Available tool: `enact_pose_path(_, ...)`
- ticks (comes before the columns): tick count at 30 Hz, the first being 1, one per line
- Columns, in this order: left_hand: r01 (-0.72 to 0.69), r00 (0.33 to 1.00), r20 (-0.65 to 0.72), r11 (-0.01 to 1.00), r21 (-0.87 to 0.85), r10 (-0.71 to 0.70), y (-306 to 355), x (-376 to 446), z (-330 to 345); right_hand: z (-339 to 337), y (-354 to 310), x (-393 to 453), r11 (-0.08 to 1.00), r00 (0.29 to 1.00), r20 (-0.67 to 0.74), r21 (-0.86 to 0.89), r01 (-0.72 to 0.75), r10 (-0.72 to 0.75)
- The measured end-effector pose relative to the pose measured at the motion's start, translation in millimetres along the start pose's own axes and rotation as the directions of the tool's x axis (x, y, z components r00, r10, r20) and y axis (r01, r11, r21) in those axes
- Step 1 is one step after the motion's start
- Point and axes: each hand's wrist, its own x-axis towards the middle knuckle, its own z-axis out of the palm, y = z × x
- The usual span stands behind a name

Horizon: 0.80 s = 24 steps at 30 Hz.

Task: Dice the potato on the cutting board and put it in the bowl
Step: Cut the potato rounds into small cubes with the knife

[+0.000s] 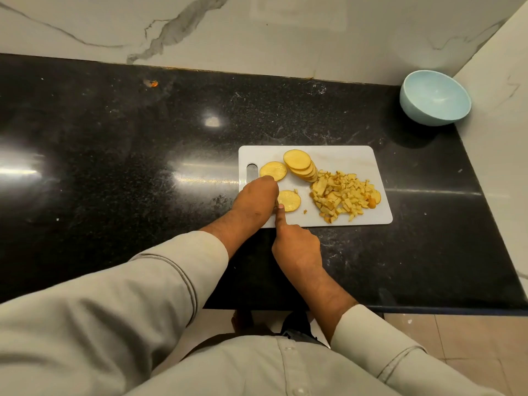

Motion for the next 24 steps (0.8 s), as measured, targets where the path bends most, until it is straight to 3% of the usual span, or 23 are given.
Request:
enact_pose_path(7, -0.037, 0.999, 0.025, 0.998, 0.054, 0.035, 4.0, 1.9, -3.3, -9.2, 1.9, -10.9, 0.998, 0.998, 0.059, 0.064, -0.019, 0.015)
enact_pose_path(10, -0.026, 0.999, 0.022, 0.999, 0.040, 0.025, 1.3, 3.6, -1.4, -3.3, 6.5, -41.5, 1.000, 0.998, 0.070, -0.001, 0.003, -0.003)
enact_pose_path(15, 0.031, 0.999, 0.015, 0.996, -0.081, -0.030, -6.1, 6.6, 3.5, -1.1, 18.3, -73.6, 1.000, 0.999, 0.041, 0.019, -0.010, 0.009)
enact_pose_path(20, 0.040, 0.994, -0.088, 0.972, -0.231, -0.062, -15.9, 0.4, 11.7, -18.1, 16.4, -57.3, 0.995, 0.994, -0.094, 0.091, -0.048, 0.056)
enact_pose_path(24, 0.068, 0.985, -0.131, 0.951, -0.303, -0.113, -19.3, -5.4, 18.1, -18.9, 6.8, -29.0, 0.998, 0.996, -0.088, 0.063, -0.008, 0.013)
